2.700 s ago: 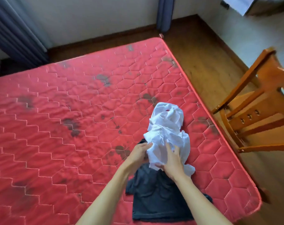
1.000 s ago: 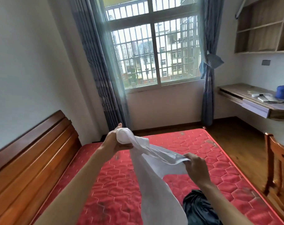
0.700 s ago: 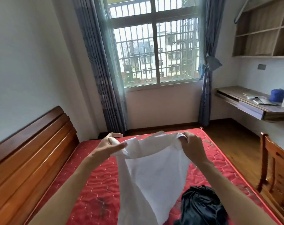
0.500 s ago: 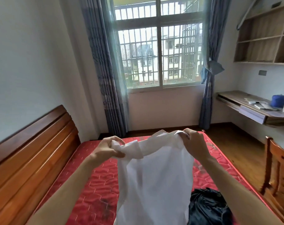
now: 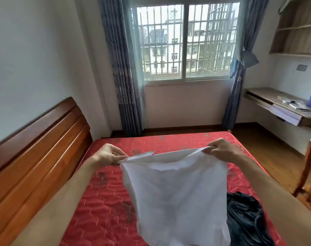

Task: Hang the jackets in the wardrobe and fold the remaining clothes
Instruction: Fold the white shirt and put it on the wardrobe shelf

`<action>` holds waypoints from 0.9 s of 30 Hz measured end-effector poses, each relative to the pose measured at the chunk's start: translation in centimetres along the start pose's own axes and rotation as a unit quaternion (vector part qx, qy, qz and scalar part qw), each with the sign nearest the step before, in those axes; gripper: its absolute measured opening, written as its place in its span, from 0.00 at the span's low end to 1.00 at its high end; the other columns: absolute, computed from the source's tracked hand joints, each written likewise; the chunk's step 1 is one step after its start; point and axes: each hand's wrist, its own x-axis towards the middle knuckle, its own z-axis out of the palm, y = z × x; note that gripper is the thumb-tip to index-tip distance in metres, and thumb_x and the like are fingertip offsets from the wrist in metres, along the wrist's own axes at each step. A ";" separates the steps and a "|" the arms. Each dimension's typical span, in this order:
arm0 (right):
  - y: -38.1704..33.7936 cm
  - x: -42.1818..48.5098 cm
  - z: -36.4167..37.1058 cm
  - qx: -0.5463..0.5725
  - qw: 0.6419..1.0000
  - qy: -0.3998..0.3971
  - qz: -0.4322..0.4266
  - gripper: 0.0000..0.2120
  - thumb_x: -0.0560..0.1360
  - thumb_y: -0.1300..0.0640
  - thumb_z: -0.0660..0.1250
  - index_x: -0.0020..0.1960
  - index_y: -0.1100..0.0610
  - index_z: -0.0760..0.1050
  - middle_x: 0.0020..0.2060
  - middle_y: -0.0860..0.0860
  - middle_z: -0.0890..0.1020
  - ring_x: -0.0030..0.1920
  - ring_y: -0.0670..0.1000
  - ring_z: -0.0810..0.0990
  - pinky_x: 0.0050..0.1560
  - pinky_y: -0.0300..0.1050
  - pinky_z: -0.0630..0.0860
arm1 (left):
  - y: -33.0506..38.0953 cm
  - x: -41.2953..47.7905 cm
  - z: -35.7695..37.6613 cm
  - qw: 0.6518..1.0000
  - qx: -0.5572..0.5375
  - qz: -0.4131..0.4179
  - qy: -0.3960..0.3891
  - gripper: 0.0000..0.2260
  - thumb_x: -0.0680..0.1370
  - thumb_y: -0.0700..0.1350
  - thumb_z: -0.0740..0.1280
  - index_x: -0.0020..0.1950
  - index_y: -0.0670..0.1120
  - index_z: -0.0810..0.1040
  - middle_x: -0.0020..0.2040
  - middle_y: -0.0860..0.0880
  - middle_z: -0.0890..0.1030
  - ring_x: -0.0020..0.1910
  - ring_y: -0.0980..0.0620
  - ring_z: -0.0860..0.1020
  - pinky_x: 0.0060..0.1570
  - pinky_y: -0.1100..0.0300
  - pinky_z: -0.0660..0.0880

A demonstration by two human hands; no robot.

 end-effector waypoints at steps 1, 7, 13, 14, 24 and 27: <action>-0.1 1.0 0.3 0.004 1.000 0.002 0.008 0.10 0.76 0.53 0.72 0.41 0.58 0.85 0.37 0.55 0.84 0.35 0.48 0.78 0.34 0.40 0.74 | -0.5 0.5 -0.6 1.000 0.005 0.002 -0.022 0.08 0.72 0.44 0.78 0.48 0.43 0.87 0.43 0.41 0.86 0.40 0.48 0.83 0.39 0.61 0.81; -0.9 8.8 2.8 -0.018 0.999 0.033 0.016 0.12 0.77 0.53 0.69 0.39 0.59 0.82 0.37 0.55 0.83 0.38 0.53 0.78 0.36 0.44 0.70 | -2.2 6.5 -2.8 0.998 0.046 -0.027 -0.039 0.12 0.68 0.43 0.81 0.49 0.44 0.87 0.47 0.47 0.87 0.48 0.50 0.85 0.44 0.61 0.81; -2.5 20.8 4.3 -0.042 0.996 0.072 0.028 0.12 0.75 0.51 0.70 0.32 0.48 0.79 0.35 0.47 0.81 0.41 0.54 0.79 0.42 0.48 0.76 | -0.5 17.4 -5.3 0.982 0.145 -0.027 0.116 0.05 0.70 0.37 0.78 0.45 0.43 0.87 0.45 0.47 0.85 0.46 0.53 0.84 0.44 0.64 0.79; -3.1 22.8 4.2 -0.030 0.996 0.080 0.024 0.09 0.75 0.51 0.69 0.36 0.47 0.82 0.37 0.47 0.83 0.43 0.53 0.80 0.45 0.48 0.77 | 0.2 19.1 -6.0 0.977 0.149 -0.014 0.151 0.04 0.71 0.36 0.78 0.44 0.43 0.87 0.44 0.47 0.86 0.46 0.52 0.84 0.44 0.65 0.78; -9.0 33.8 0.3 0.082 0.974 0.209 -0.033 0.11 0.76 0.60 0.68 0.56 0.55 0.84 0.52 0.53 0.86 0.57 0.56 0.81 0.52 0.38 0.71 | 7.5 26.9 -14.8 0.933 0.175 0.142 0.280 0.05 0.73 0.32 0.74 0.46 0.40 0.86 0.44 0.44 0.86 0.45 0.50 0.85 0.50 0.70 0.78; -10.8 33.0 -1.0 0.084 0.967 0.232 -0.058 0.11 0.76 0.63 0.67 0.56 0.57 0.84 0.52 0.56 0.86 0.57 0.57 0.82 0.55 0.41 0.72 | 8.7 25.2 -16.4 0.918 0.193 0.165 0.304 0.05 0.73 0.32 0.75 0.45 0.40 0.87 0.44 0.45 0.86 0.41 0.54 0.82 0.41 0.83 0.69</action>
